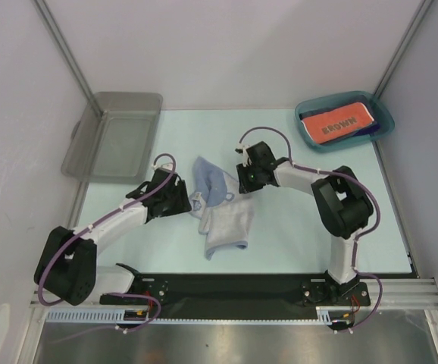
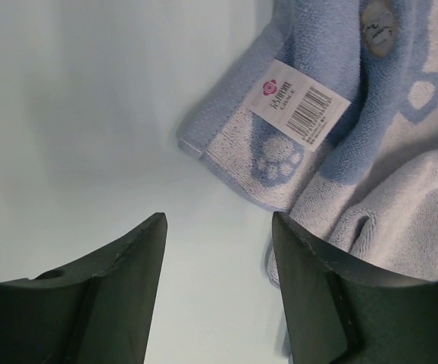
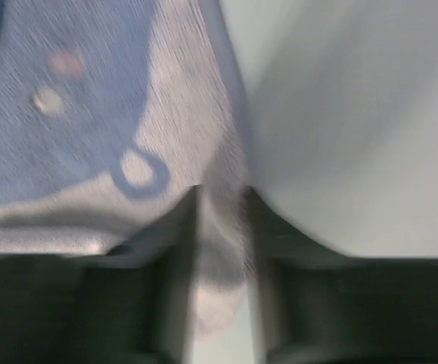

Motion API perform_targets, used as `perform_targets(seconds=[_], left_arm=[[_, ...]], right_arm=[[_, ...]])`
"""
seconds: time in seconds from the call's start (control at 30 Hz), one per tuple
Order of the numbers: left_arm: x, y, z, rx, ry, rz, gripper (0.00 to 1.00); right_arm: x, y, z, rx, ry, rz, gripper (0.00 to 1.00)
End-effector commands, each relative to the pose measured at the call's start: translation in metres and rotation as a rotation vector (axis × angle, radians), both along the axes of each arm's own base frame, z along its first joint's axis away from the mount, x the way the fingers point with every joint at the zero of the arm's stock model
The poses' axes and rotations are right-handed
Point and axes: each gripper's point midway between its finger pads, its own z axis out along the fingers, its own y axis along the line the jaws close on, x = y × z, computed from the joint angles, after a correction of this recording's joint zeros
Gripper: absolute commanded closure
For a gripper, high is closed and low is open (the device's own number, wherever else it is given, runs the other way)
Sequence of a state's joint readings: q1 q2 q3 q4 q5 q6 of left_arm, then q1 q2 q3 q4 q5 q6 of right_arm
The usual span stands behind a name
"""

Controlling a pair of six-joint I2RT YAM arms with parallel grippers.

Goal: Fold and stack the towels
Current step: Flatten out the crumpled towel

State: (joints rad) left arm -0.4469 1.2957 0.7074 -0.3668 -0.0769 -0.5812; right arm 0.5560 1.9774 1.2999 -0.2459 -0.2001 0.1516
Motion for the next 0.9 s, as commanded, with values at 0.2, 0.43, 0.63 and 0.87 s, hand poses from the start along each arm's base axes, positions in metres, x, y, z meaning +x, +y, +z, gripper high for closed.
perform_targets(seconds=[0.2,0.43,0.63,0.87], left_arm=[[0.013,0.0,-0.008,-0.077,-0.046,0.091,0.34],[0.016,-0.011,-0.009,-0.107,-0.071,0.009,0.34],[0.028,-0.017,-0.016,-0.092,-0.063,-0.012,0.36],[0.037,-0.011,-0.032,-0.028,-0.001,0.025,0.39]], right_arm=[[-0.104,-0.077,-0.002,-0.128,0.105,-0.2,1.0],[-0.161,-0.088,0.037,0.004,0.132,-0.254,0.61],[-0.085,-0.074,0.082,0.058,-0.054,-0.242,0.5],[0.017,-0.033,0.081,0.015,-0.212,-0.125,0.55]])
